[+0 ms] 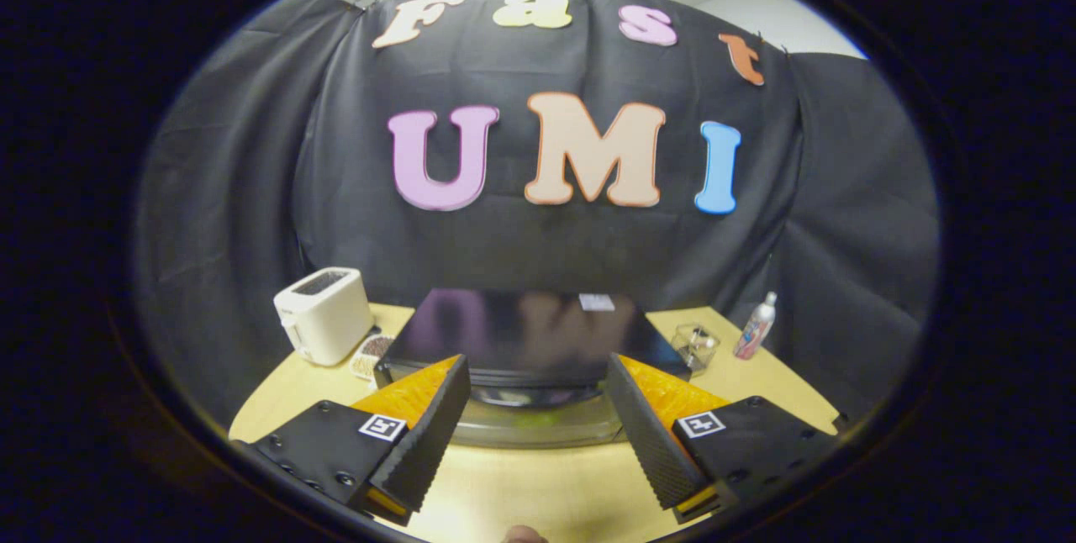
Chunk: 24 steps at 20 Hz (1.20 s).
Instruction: Open the toaster oven, put the food inside, and close the toaster oven door.
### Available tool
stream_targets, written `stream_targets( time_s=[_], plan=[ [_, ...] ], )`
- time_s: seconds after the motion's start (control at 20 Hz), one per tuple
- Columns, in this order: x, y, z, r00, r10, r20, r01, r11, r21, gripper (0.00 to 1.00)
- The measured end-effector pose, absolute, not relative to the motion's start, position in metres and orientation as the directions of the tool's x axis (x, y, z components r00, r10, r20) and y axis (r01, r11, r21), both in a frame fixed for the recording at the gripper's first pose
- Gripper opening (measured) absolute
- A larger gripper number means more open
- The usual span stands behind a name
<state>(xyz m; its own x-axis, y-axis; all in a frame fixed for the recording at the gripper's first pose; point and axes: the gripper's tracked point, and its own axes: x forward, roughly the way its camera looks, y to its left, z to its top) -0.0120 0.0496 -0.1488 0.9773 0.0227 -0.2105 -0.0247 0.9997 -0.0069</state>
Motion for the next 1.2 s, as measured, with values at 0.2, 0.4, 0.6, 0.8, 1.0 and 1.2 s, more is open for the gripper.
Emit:
stream_targets(
  time_s=[0.2, 0.4, 0.6, 0.8, 1.0, 1.2],
  plan=[
    [-0.005, 0.047, -0.073, 0.995, 0.054, -0.086, -0.052, 0.998, 0.026, 1.00],
    [0.000, 0.041, -0.013, 0.998, 0.059, -0.016, -0.058, 0.998, 0.005, 1.00],
    [0.011, 0.038, 0.034, 0.998, 0.051, 0.035, -0.051, 0.999, 0.004, 1.00],
    [0.019, 0.037, 0.047, 0.996, 0.066, 0.059, -0.068, 0.997, 0.030, 1.00],
    [0.022, 0.031, 0.043, 0.997, 0.063, 0.048, -0.065, 0.997, 0.044, 1.00],
    [0.026, 0.026, 0.041, 0.997, 0.059, 0.041, -0.061, 0.996, 0.057, 1.00]
  ],
)
